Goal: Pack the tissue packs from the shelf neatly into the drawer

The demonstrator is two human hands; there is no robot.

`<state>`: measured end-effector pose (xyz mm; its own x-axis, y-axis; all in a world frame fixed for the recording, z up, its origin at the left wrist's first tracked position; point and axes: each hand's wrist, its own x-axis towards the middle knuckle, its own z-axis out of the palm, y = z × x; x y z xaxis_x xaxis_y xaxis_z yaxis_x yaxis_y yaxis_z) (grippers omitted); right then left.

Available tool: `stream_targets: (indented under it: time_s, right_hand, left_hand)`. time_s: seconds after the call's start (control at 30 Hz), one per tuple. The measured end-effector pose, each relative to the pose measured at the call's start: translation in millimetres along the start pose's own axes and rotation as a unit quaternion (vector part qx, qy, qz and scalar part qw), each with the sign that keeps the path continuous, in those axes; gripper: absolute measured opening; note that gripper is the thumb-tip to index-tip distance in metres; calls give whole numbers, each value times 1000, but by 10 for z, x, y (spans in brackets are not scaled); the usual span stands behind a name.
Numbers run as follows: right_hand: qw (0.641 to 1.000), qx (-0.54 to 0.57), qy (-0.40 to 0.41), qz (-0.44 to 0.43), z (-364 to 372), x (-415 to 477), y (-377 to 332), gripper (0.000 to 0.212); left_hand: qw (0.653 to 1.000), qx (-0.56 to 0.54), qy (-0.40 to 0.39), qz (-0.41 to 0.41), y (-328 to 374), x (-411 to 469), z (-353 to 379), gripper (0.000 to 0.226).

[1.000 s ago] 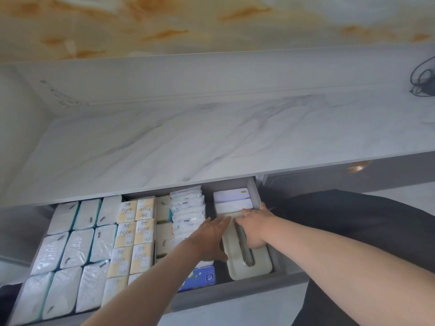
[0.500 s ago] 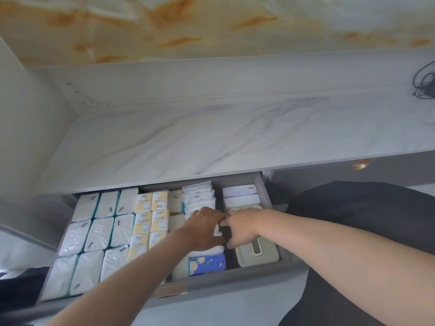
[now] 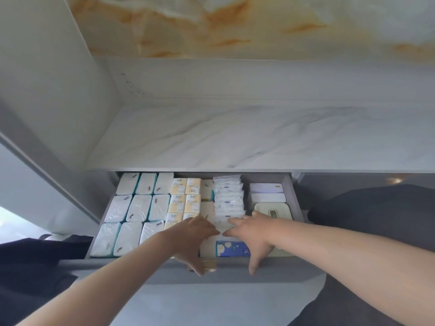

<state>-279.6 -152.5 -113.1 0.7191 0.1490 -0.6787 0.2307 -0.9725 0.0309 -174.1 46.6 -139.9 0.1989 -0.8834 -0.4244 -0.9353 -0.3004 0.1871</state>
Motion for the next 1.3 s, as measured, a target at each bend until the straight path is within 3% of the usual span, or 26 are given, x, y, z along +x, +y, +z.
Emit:
stream_targets:
  time_s: [0.23,0.3,0.37,0.47,0.5,0.57,0.63,0.7,0.83,1.0,1.1,1.2,1.3]
  right_hand:
    - [996,41,54,52,-94,53,217,111]
    - [992,32,90,77,-150,26,263,98]
    - [986,11,134,101,-207,17,291,70]
    - [970,-17,168,173,-261,53,296,42]
    - [965,-2,157,209,-264,60,296,40]
    - [950,76,117,278,-239,68,300,38]
    - [917,224,76,321,-217,108,349,34]
    - [848,411,38,332,-251,166,394,28]
    - [694,650,34,308,-340,294,491,52]
    - [555,781,80,276,-442,448,635,55]
    - [518,806,115,264,-477,567,723,47]
    - [523,794,155,268,-518,679,778,31]
    - [533,779,190,271,-549,753,774,32]
  left_hand:
    - [988,-91,114,-59,-253,26,0,99]
    - [978,-103,161,-82,-319,28,-28,89]
    - [966,-97,211,-115,-414,17,-52,73]
    - [927,-147,278,-205,-494,-42,-154,42]
    - [906,-189,274,-262,-516,-51,-208,34]
    - [855,-292,211,-373,-546,-57,-327,40]
    - [797,-415,115,-423,-584,-44,-362,44]
    - [751,-500,71,-427,-611,-40,-339,44]
    - [643,-631,151,-407,-718,70,-269,46]
    - [494,-759,215,-364,-919,247,-355,42]
    - [474,-777,227,-346,-1013,348,-403,40]
    - [468,-785,240,-328,-1077,430,-442,38]
    - [464,-791,247,-314,-1142,477,-483,34]
